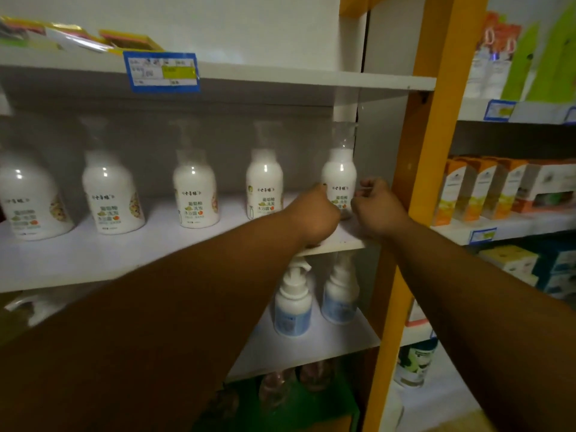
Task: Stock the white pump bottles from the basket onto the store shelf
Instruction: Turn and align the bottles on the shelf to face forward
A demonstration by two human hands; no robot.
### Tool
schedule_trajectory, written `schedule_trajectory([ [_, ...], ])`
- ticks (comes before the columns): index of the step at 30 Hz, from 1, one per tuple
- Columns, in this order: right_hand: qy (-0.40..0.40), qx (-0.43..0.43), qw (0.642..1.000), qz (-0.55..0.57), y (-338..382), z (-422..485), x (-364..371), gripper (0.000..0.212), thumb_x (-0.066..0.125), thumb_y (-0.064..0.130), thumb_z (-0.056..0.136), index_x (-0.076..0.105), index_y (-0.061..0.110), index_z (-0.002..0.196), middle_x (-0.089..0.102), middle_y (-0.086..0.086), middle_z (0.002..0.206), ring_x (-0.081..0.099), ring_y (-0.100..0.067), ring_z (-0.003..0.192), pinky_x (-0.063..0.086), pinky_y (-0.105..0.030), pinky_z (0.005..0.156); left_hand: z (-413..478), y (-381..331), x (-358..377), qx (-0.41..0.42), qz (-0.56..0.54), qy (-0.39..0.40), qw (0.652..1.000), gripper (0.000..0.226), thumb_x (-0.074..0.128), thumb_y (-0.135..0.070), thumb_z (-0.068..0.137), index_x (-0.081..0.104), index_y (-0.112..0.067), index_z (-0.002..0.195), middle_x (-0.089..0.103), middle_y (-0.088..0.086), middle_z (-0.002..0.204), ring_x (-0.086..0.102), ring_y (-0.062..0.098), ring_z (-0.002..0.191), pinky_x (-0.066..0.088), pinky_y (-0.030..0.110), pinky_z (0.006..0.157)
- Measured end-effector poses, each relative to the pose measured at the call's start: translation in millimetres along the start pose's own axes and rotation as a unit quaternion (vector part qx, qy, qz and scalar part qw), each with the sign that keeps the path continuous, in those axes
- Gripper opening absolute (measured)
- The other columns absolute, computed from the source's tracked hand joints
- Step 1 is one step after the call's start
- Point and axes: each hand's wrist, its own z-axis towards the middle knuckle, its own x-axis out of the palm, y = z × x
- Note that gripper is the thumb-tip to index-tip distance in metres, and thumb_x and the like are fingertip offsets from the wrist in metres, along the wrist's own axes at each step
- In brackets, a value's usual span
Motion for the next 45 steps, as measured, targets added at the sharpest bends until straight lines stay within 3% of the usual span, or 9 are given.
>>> schedule_trajectory([
  [5, 0.069, -0.012, 0.997, -0.014, -5.0, 4.7, -2.7, 0.043, 0.055, 0.006, 0.098, 0.053, 0.013, 0.140, 0.065, -0.009, 0.132, 0.063, -0.025, 0.116, 0.051, -0.037, 0.094, 10.1, 9.7, 7.2, -0.041, -0.027, 0.005, 0.999, 0.048, 0.043, -0.006, 0.092, 0.051, -0.019, 0.137, 0.065, 0.011, 0.118, 0.063, 0.027, 0.094, 0.050, 0.030, 0.066],
  [9, 0.110, -0.029, 0.993, -0.021, -3.7, 3.7, -3.3, 0.057, 0.054, -0.001, 0.093, 0.048, 0.017, 0.147, 0.060, -0.005, 0.141, 0.059, -0.027, 0.126, 0.049, -0.045, 0.105, 13.6, 10.4, 6.7, -0.061, -0.041, -0.002, 0.997, 0.046, 0.042, -0.005, 0.092, 0.050, -0.018, 0.136, 0.063, 0.013, 0.117, 0.060, 0.024, 0.087, 0.046, 0.027, 0.059],
  [14, 0.135, -0.030, 0.990, -0.022, -1.3, 2.2, 0.9, 0.063, 0.048, -0.008, 0.095, 0.045, 0.025, 0.149, 0.057, 0.003, 0.134, 0.056, -0.019, 0.115, 0.047, -0.033, 0.088, 17.2, 8.8, 10.3, -0.082, -0.017, -0.008, 0.996, 0.045, 0.043, -0.007, 0.094, 0.045, -0.015, 0.138, 0.060, 0.015, 0.121, 0.060, 0.030, 0.101, 0.053, 0.037, 0.076],
  [18, 0.137, -0.038, 0.990, -0.024, -2.8, 3.1, 3.5, 0.065, 0.046, -0.006, 0.097, 0.039, 0.026, 0.153, 0.053, -0.002, 0.147, 0.052, -0.018, 0.118, 0.044, -0.034, 0.090, 18.1, 9.9, 7.7, -0.084, -0.016, -0.019, 0.996, 0.042, 0.044, -0.007, 0.094, 0.048, -0.012, 0.136, 0.061, 0.016, 0.123, 0.061, 0.032, 0.106, 0.053, 0.042, 0.092],
  [23, 0.125, -0.046, 0.990, -0.036, -1.7, 1.2, 5.0, 0.065, 0.048, -0.001, 0.100, 0.033, 0.028, 0.155, 0.048, -0.003, 0.153, 0.053, -0.028, 0.131, 0.047, -0.041, 0.099, 9.8, 11.6, 7.4, -0.056, 0.003, -0.011, 0.998, 0.044, 0.048, -0.009, 0.094, 0.046, -0.011, 0.138, 0.061, 0.014, 0.124, 0.062, 0.031, 0.107, 0.054, 0.041, 0.090],
  [26, 0.123, -0.043, 0.991, -0.034, -5.7, 4.3, 8.6, 0.063, 0.051, 0.006, 0.100, 0.032, 0.029, 0.155, 0.051, -0.003, 0.151, 0.056, -0.024, 0.121, 0.050, -0.027, 0.077, 5.9, 17.2, 2.4, -0.052, -0.037, -0.015, 0.998, 0.044, 0.048, -0.009, 0.091, 0.051, -0.015, 0.134, 0.065, 0.012, 0.119, 0.064, 0.031, 0.101, 0.056, 0.038, 0.080],
  [28, 0.123, -0.045, 0.991, -0.037, -7.7, 5.8, 9.1, 0.060, 0.051, 0.009, 0.100, 0.033, 0.028, 0.154, 0.053, -0.003, 0.148, 0.057, -0.022, 0.116, 0.045, -0.022, 0.068, 4.9, 17.4, -1.4, -0.068, -0.067, -0.013, 0.995, 0.043, 0.046, -0.010, 0.089, 0.056, -0.019, 0.131, 0.068, 0.011, 0.116, 0.065, 0.030, 0.099, 0.055, 0.040, 0.087],
  [32, 0.120, -0.046, 0.991, -0.038, -10.0, 7.0, 8.9, 0.054, 0.046, 0.005, 0.100, 0.042, 0.022, 0.151, 0.056, -0.004, 0.147, 0.056, -0.025, 0.127, 0.046, -0.033, 0.093, 6.0, 11.7, 2.5, -0.061, -0.018, 0.012, 0.998, 0.043, 0.047, -0.008, 0.094, 0.050, -0.011, 0.137, 0.061, 0.013, 0.128, 0.060, 0.030, 0.112, 0.051, 0.040, 0.096],
  [45, 0.130, -0.032, 0.990, -0.041, -12.0, 12.6, 9.1, 0.050, 0.051, 0.007, 0.099, 0.044, 0.019, 0.147, 0.060, -0.003, 0.139, 0.057, -0.025, 0.124, 0.045, -0.033, 0.089, 8.2, 15.0, 3.3, -0.032, -0.021, 0.000, 0.999, 0.048, 0.044, -0.004, 0.091, 0.052, -0.013, 0.138, 0.061, 0.010, 0.120, 0.055, 0.021, 0.089, 0.038, 0.022, 0.056],
])
